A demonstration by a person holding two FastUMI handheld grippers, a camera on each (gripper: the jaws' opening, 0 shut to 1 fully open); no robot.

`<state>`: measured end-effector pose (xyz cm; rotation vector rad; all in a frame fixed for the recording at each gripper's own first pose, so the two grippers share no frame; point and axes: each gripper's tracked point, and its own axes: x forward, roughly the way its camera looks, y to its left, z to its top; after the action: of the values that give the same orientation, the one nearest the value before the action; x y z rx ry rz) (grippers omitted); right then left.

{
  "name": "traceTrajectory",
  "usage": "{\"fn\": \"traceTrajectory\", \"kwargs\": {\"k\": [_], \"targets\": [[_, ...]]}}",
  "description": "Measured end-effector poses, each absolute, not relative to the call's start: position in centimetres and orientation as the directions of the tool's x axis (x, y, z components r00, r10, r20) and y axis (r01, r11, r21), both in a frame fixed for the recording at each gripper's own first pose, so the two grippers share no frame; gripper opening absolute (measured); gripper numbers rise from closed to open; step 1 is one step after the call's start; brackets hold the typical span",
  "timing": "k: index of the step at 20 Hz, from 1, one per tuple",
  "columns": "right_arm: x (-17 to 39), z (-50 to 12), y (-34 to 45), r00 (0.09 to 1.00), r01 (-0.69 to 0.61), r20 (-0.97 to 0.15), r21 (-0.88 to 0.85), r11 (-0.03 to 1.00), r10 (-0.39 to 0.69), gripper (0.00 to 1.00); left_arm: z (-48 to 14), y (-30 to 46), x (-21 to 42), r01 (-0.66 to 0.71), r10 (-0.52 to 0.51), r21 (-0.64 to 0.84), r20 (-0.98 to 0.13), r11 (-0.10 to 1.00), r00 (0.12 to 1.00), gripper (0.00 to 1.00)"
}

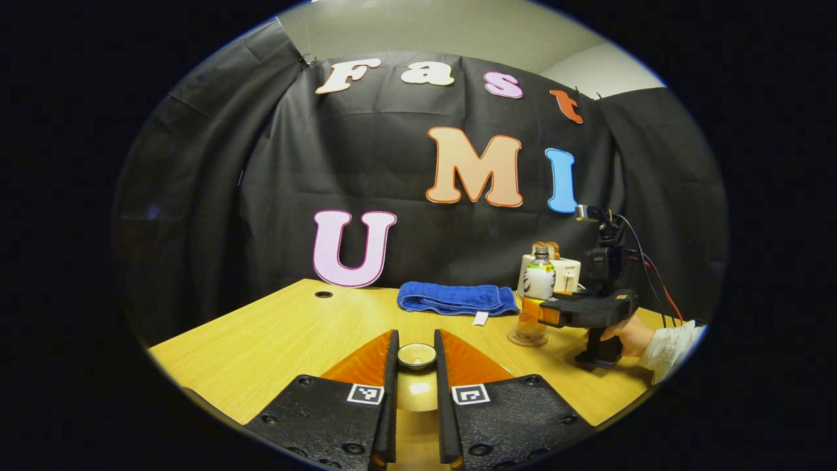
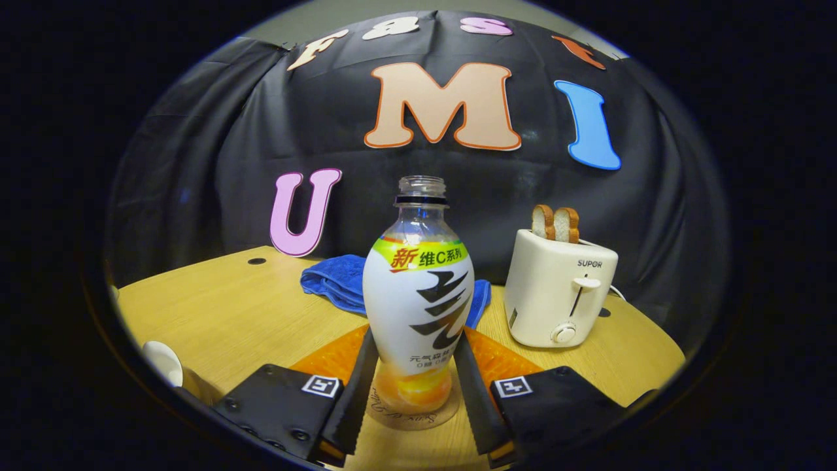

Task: Open the teacup lid with one hand, grasp the water bottle and pour water into the teacup with the other hand; after pouring, place the water bottle on the coaster and then close the teacup lid.

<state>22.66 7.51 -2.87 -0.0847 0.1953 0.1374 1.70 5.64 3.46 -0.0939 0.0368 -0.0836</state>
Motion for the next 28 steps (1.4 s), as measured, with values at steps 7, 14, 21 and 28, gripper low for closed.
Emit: {"fn": "traceTrajectory", "kwargs": {"k": [7, 14, 21, 28], "targets": [[22.0, -3.1, 7.0, 0.967, -0.136, -0.214, 0.027, 0.99, 0.138, 0.74, 3.4, 4.3, 2.0, 0.112, -0.118, -0.112, -0.041, 0.987, 0.992, 0.23], [19.8, -2.9, 5.7, 0.978, -0.11, -0.177, 0.011, 0.994, 0.11, 0.98, 2.2, 2.2, 3.5, 0.162, -0.172, -0.127, -0.075, 0.979, 0.982, 0.23], [16.5, -0.6, 4.3, 0.989, -0.106, -0.11, -0.021, 0.994, 0.103, 0.95, 0.3, -0.7, 5.2, 0.196, -0.202, -0.065, -0.128, 0.979, 0.971, 0.24], [13.1, 3.6, 5.2, 0.986, -0.165, -0.022, 0.028, 0.986, 0.166, 0.93, -2.7, -1.7, 6.0, 0.181, -0.186, -0.039, -0.218, 0.983, 0.958, 0.23]]}}
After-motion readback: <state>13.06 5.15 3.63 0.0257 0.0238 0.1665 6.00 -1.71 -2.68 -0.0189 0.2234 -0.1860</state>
